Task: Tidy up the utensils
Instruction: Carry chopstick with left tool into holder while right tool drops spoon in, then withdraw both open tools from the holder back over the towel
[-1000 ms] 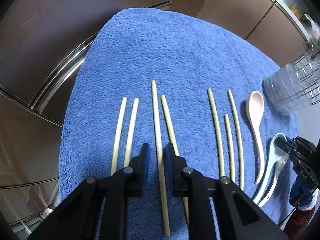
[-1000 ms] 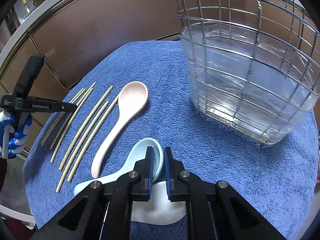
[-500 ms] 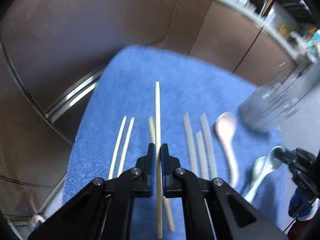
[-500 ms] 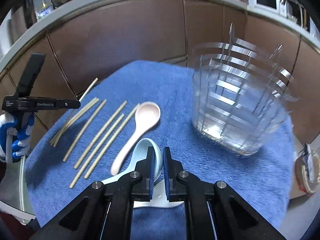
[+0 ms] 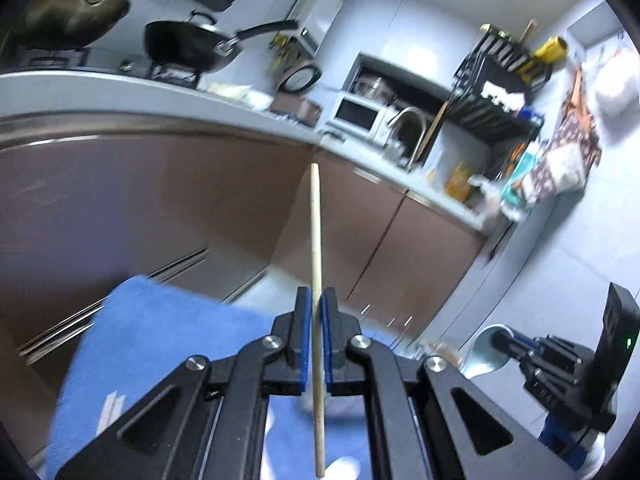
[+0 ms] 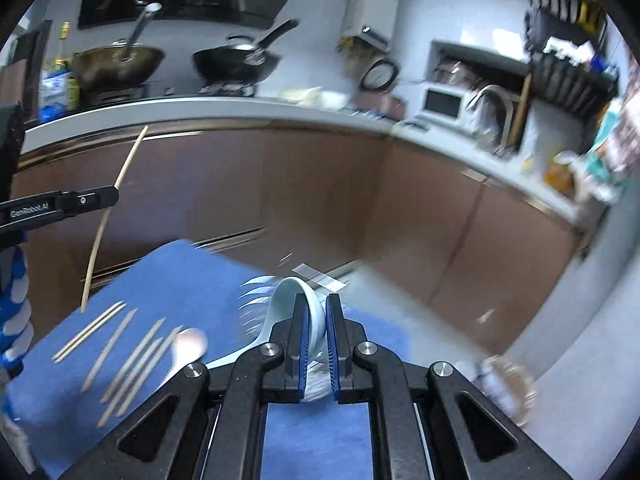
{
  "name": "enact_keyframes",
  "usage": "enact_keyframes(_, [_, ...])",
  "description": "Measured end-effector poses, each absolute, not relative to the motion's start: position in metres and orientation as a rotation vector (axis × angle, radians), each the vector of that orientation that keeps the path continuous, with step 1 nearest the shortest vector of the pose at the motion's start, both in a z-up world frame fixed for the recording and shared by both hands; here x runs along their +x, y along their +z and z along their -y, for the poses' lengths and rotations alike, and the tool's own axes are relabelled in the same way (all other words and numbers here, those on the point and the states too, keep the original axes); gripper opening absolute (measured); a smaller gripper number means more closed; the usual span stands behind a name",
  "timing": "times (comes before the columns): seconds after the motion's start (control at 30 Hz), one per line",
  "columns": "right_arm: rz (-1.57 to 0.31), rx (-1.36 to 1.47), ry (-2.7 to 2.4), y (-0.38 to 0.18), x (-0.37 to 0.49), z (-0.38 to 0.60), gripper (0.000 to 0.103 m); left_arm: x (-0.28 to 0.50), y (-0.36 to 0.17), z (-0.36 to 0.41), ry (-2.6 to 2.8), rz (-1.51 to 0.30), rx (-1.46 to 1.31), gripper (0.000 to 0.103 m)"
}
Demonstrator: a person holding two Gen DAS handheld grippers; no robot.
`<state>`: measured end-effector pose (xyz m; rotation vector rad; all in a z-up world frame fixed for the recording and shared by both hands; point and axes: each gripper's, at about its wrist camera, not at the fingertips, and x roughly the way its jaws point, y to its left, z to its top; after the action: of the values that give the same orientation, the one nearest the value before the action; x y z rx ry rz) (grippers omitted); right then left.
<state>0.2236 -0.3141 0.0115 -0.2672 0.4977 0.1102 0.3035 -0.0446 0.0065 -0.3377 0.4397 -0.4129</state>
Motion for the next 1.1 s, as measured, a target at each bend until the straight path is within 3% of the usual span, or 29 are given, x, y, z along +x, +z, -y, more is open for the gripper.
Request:
enact_keyframes(0.27, [-0.448, -0.438, -0.048, 0.012, 0.283, 0.310, 0.008, 0.352, 0.010, 0.128, -0.377, -0.307, -0.364, 0.005])
enact_keyframes(0.8, [-0.530, -0.413, -0.067, -0.080, 0.316, 0.316, 0.008, 0.377, -0.083, 0.186, -0.251, -0.267, -0.198, 0.008])
enact_keyframes(0.9, [-0.532, -0.382, -0.054, -0.080, 0.313, 0.316, 0.019, 0.374, -0.086, 0.183, -0.273, -0.286, -0.185, 0.021])
enact_keyframes(0.97, [-0.531, -0.357, -0.047, -0.077, 0.311, 0.319, 0.029, 0.369, -0.081, 0.175, -0.280, -0.287, -0.197, 0.025])
enact_keyframes(1.1, [-0.514, -0.330, -0.054, -0.065, 0.300, 0.321, 0.034, 0.350, -0.062, 0.159, -0.283, -0.270, -0.206, 0.032])
